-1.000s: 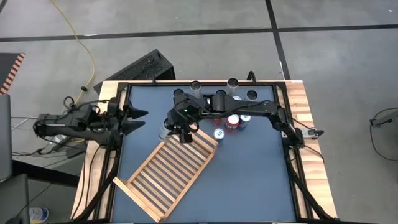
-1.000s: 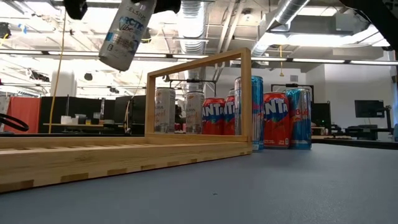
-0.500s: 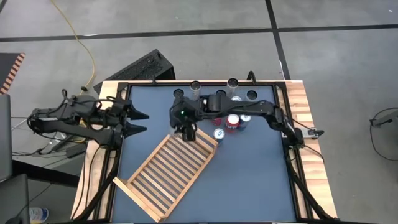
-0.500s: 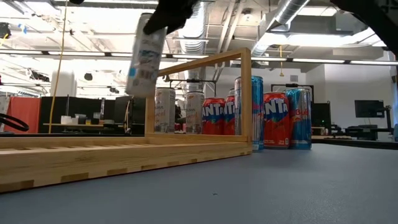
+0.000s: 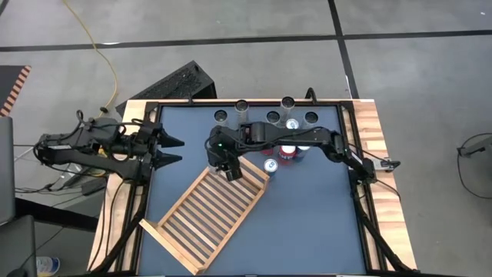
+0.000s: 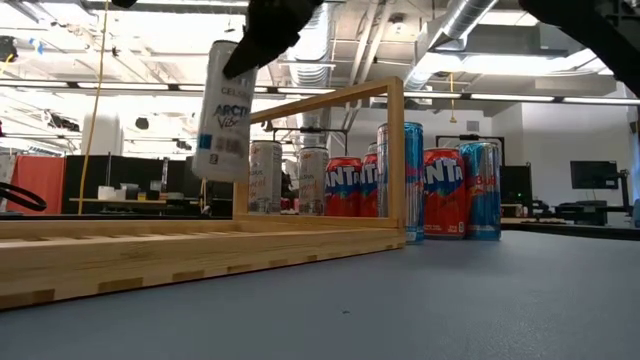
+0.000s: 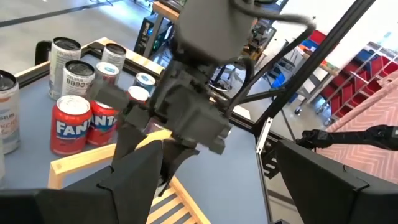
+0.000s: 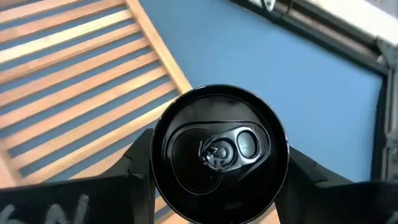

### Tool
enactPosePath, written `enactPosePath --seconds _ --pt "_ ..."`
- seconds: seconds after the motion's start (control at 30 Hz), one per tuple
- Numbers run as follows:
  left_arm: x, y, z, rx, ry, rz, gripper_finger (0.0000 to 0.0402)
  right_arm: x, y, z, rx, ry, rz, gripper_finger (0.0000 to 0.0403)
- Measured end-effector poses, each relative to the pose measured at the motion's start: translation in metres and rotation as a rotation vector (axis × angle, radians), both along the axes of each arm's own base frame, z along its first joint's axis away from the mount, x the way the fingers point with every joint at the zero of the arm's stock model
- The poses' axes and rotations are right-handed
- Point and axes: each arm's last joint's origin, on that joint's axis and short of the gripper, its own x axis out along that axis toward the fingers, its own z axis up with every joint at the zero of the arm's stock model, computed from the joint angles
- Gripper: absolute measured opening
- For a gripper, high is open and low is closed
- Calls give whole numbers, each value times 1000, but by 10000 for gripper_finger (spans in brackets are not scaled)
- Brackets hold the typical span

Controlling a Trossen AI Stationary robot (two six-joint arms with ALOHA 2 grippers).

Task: Place canned beverage on shelf
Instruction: Put the left white blue soda can on the shelf

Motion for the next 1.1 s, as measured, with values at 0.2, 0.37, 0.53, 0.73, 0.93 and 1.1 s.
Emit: enactPosePath --seconds 0.2,0.37,0.53,0.73,0.93,1.1 --pt "0 0 0 -7 1 1 302 6 -1 -12 -25 23 63 198" --pt "0 0 0 -29 2 19 302 7 -2 -20 -8 51 51 198" --pt "0 1 0 -37 3 34 302 8 -4 -27 -1 80 36 198" --pt "0 1 -1 -36 4 38 302 8 -4 -27 -14 83 53 198" --pt "2 1 -1 -37 11 52 302 8 -7 -27 -45 78 88 198" --pt "4 1 -2 -35 19 65 302 9 -9 -26 -43 62 115 198"
